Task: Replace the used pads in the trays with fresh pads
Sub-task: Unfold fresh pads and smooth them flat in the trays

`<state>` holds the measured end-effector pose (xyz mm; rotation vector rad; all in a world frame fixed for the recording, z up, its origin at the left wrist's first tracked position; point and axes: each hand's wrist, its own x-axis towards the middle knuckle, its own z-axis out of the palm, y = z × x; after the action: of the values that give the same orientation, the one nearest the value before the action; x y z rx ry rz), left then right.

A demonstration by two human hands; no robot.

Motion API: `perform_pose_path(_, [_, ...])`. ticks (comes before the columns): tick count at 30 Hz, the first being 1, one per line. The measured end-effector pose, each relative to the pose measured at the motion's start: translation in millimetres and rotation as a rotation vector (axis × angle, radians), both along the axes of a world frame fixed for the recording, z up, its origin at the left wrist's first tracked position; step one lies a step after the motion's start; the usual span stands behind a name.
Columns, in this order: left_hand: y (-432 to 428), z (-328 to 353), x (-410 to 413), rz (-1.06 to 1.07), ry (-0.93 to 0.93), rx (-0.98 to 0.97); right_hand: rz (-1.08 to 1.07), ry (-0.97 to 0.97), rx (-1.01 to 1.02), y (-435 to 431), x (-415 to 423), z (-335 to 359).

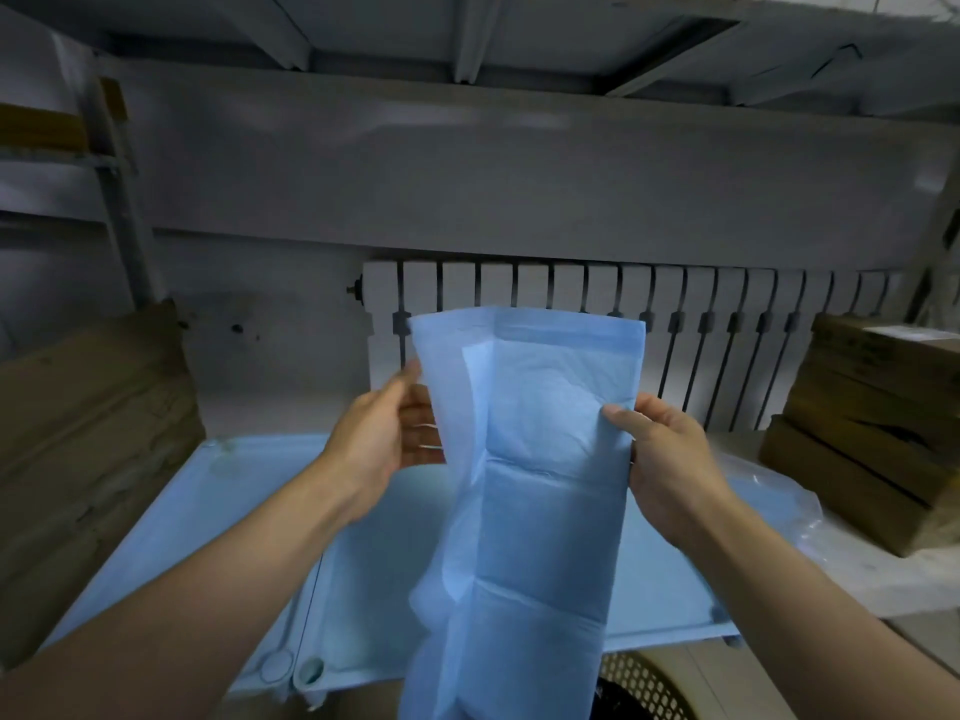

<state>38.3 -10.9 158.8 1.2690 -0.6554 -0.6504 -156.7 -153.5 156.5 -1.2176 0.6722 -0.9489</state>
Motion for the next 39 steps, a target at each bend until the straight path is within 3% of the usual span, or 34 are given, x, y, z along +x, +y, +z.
perform_pose_path(2, [-6.9,-4.0,3.5,0.093,-0.153,0.015,0.023,0.015,-0.007,1.4,1.5,1.7])
perform_pose_path(4, [-11.1,-4.9,5.3,0.04,-0.229,0.063,0.037,0.022,-0.004,1.8,4.0,2.1])
perform_pose_path(9, [-19.0,2.0,-13.1,-0.176,-0.114,0.14,-0.089,0.109,-0.059,4.1,13.7,1.5])
perform_pose_path(14, [-32.3,5.4,-35.8,-0.044,-0.125,0.059,-0.272,0.247,-0.384,22.4,23.6,1.1])
perform_pose_path(17, [-34.5,5.6,-40.0,0.04,-0.11,0.023,-0.1,0.074,-0.375,38.2,18.5,7.1])
perform_pose_path(20, [-33.3,4.9,-43.4,0.062,-0.096,0.024,0.101,0.182,-0.436,48.8,19.7,6.4])
perform_pose_path(27, [-21.2,2.7,-42.2,-0.108,0.06,-0.078,0.036,0.164,-0.233,45.1,24.5,11.6])
perform_pose_path(33, [-14.5,4.6,-36.1,-0.14,0.151,-0.112,-0.011,0.146,-0.222,43.9,23.8,16.8])
perform_pose_path(39, [2.9,16.2,-1.9,0.185,0.015,-0.088,-0.186,0.101,-0.193,23.6,3.2,39.8])
